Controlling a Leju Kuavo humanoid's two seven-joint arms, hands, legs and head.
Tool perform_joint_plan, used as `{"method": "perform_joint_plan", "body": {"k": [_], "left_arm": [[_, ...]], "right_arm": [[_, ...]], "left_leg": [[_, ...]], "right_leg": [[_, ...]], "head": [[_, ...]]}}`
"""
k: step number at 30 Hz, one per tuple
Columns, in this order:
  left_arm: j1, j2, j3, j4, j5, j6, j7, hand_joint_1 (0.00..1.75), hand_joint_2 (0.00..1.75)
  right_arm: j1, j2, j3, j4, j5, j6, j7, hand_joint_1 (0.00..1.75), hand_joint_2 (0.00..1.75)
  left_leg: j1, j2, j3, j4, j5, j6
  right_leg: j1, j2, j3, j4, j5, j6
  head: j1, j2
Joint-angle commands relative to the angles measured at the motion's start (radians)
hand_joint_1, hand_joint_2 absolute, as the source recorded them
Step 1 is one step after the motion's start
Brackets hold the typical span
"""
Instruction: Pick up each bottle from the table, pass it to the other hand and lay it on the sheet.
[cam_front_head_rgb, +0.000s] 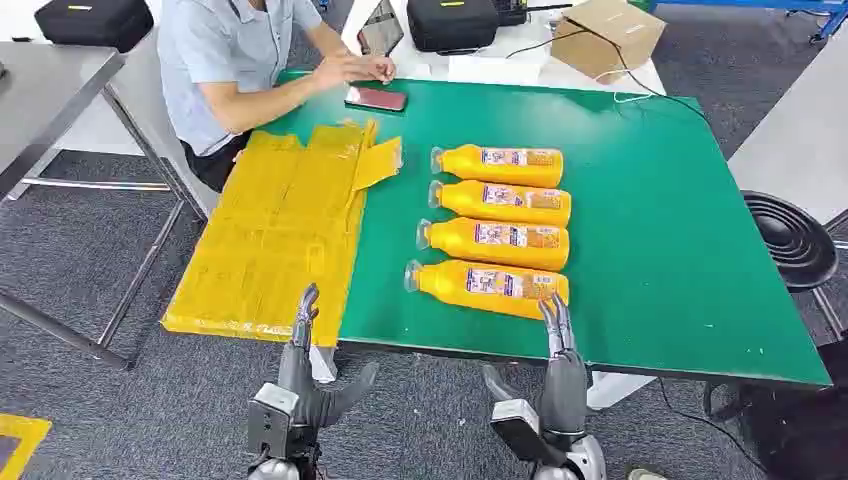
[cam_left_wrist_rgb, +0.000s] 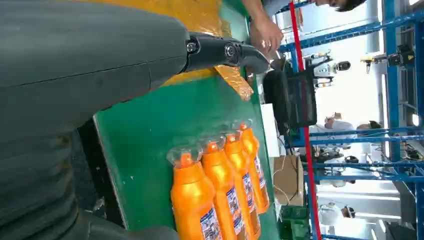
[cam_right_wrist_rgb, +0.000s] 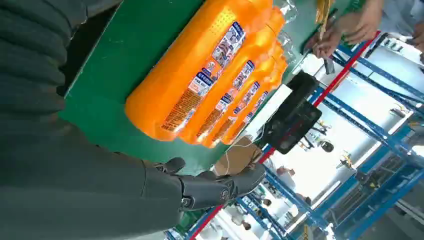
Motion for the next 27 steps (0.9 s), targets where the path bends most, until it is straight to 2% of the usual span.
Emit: {"method": "perform_joint_plan", "body": {"k": [1, 3, 6, 9, 12, 17, 20, 27], "left_arm": [[-0.007, 0.024, 0.000, 0.036, 0.023, 0.005, -0.017, 0.00, 1.75], [-0.008, 0.025, -0.003, 0.038, 0.026, 0.005, -0.020, 0.00, 1.75], [-0.023, 0.021, -0.005, 0.056, 0.036, -0.010, -0.023, 0.00, 1.75], [-0.059, 0.006, -0.001, 0.103, 0.054, -0.046, -0.034, 0.00, 1.75], [-0.079, -0.006, -0.009, 0.121, 0.059, -0.065, -0.038, 0.00, 1.75], [-0.102, -0.014, -0.013, 0.153, 0.065, -0.081, -0.048, 0.00, 1.75], [-0.112, -0.016, -0.016, 0.156, 0.066, -0.088, -0.046, 0.00, 1.75], [-0.112, -0.016, -0.016, 0.156, 0.066, -0.088, -0.046, 0.00, 1.75]], "right_arm": [[-0.058, -0.024, 0.000, 0.079, 0.001, 0.014, 0.006, 0.00, 1.75], [-0.080, -0.047, 0.003, 0.104, 0.043, 0.027, 0.053, 0.00, 1.75], [-0.135, -0.095, -0.029, 0.130, 0.096, 0.028, 0.067, 0.00, 1.75], [-0.244, -0.136, -0.066, 0.204, 0.163, 0.051, 0.087, 0.00, 1.75], [-0.325, -0.143, -0.080, 0.276, 0.196, 0.076, 0.097, 0.00, 1.75], [-0.452, -0.143, -0.040, 0.515, 0.263, 0.095, 0.138, 0.00, 1.75], [-0.484, -0.146, -0.027, 0.595, 0.290, 0.075, 0.141, 0.00, 1.75], [-0.484, -0.146, -0.027, 0.595, 0.290, 0.075, 0.141, 0.00, 1.75]], "left_leg": [[0.000, 0.003, 0.005, -0.001, -0.002, -0.001], [0.001, 0.003, 0.006, -0.001, -0.002, -0.001], [0.000, 0.002, 0.005, -0.002, -0.001, 0.000], [0.000, 0.002, 0.004, -0.001, 0.000, 0.000], [-0.001, 0.003, 0.004, -0.001, 0.000, 0.000], [-0.001, 0.003, 0.006, -0.002, 0.000, 0.000], [-0.001, 0.002, 0.006, -0.001, 0.000, 0.000], [-0.001, 0.001, 0.004, -0.001, 0.000, 0.000]], "right_leg": [[0.001, 0.001, 0.005, -0.002, -0.001, -0.002], [0.001, 0.001, 0.005, -0.002, -0.001, -0.002], [0.001, 0.001, 0.005, -0.002, 0.000, -0.001], [0.000, 0.001, 0.004, -0.002, 0.000, -0.001], [-0.001, 0.001, 0.003, -0.002, 0.001, -0.001], [-0.001, 0.002, 0.005, -0.002, 0.001, -0.001], [0.000, 0.001, 0.006, -0.002, 0.001, -0.001], [-0.001, 0.000, 0.004, -0.001, 0.000, 0.000]], "head": [[0.000, 0.000], [0.000, 0.000], [0.000, 0.000], [0.000, 0.000], [0.000, 0.000], [0.000, 0.000], [0.000, 0.000], [0.000, 0.000]]}}
